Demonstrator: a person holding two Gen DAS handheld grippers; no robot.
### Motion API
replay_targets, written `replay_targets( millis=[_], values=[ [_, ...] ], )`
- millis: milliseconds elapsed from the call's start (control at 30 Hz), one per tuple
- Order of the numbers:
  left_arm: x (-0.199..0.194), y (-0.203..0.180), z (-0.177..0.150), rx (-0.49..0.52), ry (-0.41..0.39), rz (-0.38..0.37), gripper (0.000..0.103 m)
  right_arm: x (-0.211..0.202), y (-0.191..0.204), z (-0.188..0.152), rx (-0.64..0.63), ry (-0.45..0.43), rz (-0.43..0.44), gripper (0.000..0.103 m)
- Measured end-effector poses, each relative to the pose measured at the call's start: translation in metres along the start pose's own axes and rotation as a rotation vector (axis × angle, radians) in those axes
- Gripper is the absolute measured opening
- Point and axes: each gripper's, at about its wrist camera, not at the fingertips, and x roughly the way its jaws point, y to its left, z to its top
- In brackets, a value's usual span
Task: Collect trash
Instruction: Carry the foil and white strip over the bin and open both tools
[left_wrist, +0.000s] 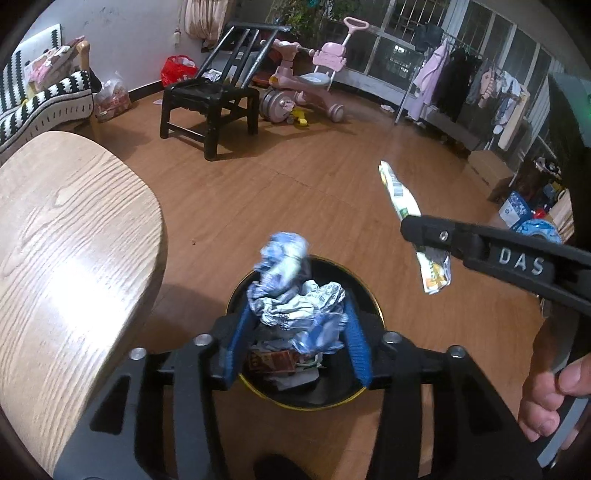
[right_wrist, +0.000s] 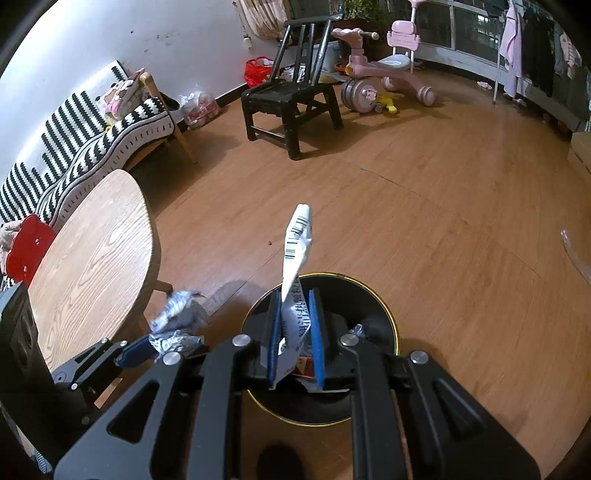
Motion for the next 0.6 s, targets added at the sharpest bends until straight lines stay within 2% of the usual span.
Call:
replay_targets(
  millis=[33,67,100,133,267,600],
  values=[
    [0.001,0.000,0.000,-0.003,-0.003,-0.004,0.065,0.001,0.000,-0.001,0.003,0.007,0.002,0.027],
    [0.000,-0.001,0.000,-0.003,-0.011,-0.004,0.069,0.002,-0.002,-0.001,0.010,0.013,0.007,0.037],
    [0.000,-0.001,0.000,-0.001,-0.016,-0.004,0.072,0.002,-0.004,0.000,0.016,0.008,0.006,0.061],
    [0.001,-0.002,0.000,0.001,-0.017,-0.009,0.073,0.000,-0.005,0.001,0.018,-0.004,0.003,0.069],
    [0.002,-0.003,0.001,0.003,-0.015,-0.018,0.074,-0.009,-0.006,0.002,0.029,-0.042,0.006,0.069],
    [-0.011,0.002,0.001,-0.001,-0.030,-0.008,0.082,-0.013,0.001,0.007,0.021,-0.056,0.015,0.069]
  ],
)
